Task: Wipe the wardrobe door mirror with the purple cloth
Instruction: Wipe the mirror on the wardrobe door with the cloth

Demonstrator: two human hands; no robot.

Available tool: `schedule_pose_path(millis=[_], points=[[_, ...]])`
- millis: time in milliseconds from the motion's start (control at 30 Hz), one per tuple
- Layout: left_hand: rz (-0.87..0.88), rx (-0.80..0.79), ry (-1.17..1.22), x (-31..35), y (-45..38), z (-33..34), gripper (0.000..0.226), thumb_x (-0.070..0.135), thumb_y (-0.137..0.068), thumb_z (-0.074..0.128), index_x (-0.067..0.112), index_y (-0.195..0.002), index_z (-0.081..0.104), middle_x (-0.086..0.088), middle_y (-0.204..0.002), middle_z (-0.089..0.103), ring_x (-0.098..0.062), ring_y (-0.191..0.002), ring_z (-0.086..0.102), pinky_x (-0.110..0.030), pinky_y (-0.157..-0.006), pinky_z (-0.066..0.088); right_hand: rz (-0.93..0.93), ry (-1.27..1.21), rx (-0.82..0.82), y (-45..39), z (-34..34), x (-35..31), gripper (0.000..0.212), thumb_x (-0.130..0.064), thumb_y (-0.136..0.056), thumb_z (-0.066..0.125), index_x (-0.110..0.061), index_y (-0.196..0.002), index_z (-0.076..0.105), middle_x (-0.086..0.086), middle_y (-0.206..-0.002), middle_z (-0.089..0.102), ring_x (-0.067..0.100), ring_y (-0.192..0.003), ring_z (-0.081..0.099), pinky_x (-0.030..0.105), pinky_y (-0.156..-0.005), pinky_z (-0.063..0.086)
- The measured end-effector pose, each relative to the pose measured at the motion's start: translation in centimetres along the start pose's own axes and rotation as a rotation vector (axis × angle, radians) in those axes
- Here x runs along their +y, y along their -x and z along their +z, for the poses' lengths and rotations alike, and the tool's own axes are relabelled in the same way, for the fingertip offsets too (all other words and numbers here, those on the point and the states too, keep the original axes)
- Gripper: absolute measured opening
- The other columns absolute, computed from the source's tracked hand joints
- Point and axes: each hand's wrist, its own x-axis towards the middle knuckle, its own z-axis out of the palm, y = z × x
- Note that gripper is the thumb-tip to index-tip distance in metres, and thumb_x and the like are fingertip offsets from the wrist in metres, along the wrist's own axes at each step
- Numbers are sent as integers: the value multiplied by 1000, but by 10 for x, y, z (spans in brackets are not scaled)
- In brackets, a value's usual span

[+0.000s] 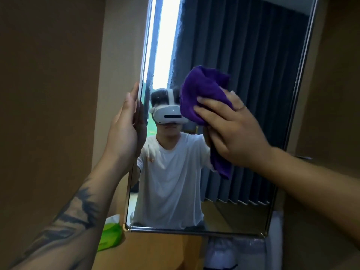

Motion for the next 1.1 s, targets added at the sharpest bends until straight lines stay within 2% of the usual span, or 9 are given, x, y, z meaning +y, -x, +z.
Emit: schedule_pose_path(millis=[67, 200, 267, 400, 500, 600, 800, 1000, 1100], points=[[6, -28, -32, -3, 1, -3, 40, 36, -111, 33, 29, -145, 54, 48, -98, 53, 31, -99, 51, 3, -95, 38, 25, -11, 10, 8, 9, -27, 47, -23, -98, 53, -13, -143, 61, 8, -152, 54, 45, -147, 38, 66, -120, 26], [-63, -104, 13, -6, 1, -13, 39, 49, -109, 35, 43, -141, 57, 37, -127, 60, 13, -127, 51, -29, -121, 33, -568, 18, -183, 16, 12, -29, 40, -21, -102, 55, -19, -141, 62, 5, -148, 59, 41, -147, 41, 61, -122, 28], [-58, -96, 41, -5, 2, -12, 39, 47, -109, 36, 40, -140, 58, 38, -127, 61, 12, -128, 51, -28, -121, 33, -492, 30, -122, -2, 10, -9, 40, -20, -100, 58, -18, -139, 65, 7, -146, 61, 40, -143, 47, 62, -118, 33], [33, -64, -2, -4, 5, -3, 42, 30, -113, 28, 21, -148, 50, 35, -114, 59, 27, -104, 55, 1, -93, 41, -25, 4, 53, -23, 6, -12, 45, -20, -97, 54, -11, -140, 63, 9, -150, 57, 46, -142, 44, 65, -117, 30], [-3, -126, 37, -6, 7, -9, 44, 38, -112, 27, 30, -149, 48, 11, -150, 52, -2, -140, 45, -28, -121, 32, -274, -33, -30, -3, 21, -43, 41, -23, -98, 56, -13, -136, 67, 9, -144, 62, 45, -144, 43, 65, -120, 28], [-50, -143, 87, -8, 5, -15, 44, 47, -110, 26, 40, -145, 51, 11, -151, 52, -9, -143, 45, -41, -123, 33, -624, -23, -181, -7, 17, -37, 38, -24, -101, 54, -17, -137, 65, 6, -141, 64, 40, -143, 46, 60, -123, 28], [-94, -209, 190, -9, 2, -16, 46, 48, -110, 23, 38, -131, 62, 7, -143, 53, -17, -146, 39, -28, -115, 23, -113, -5, 36, -24, 22, -46, 43, -26, -99, 55, -13, -138, 65, 8, -146, 61, 44, -143, 44, 65, -120, 27], [-34, -144, 107, -11, 1, -17, 48, 49, -109, 24, 36, -142, 58, 26, -127, 67, 9, -118, 61, -21, -107, 47, -671, -28, -154, -1, 34, -67, 37, -24, -101, 52, -20, -133, 69, 3, -138, 67, 39, -137, 53, 58, -122, 29], [-96, -226, 161, -7, 2, -22, 49, 49, -110, 25, 32, -147, 52, 4, -143, 61, -14, -132, 58, -41, -116, 43, -365, 13, -25, -23, 24, -48, 39, -26, -100, 54, -16, -136, 67, 7, -143, 63, 40, -139, 50, 60, -120, 31]])
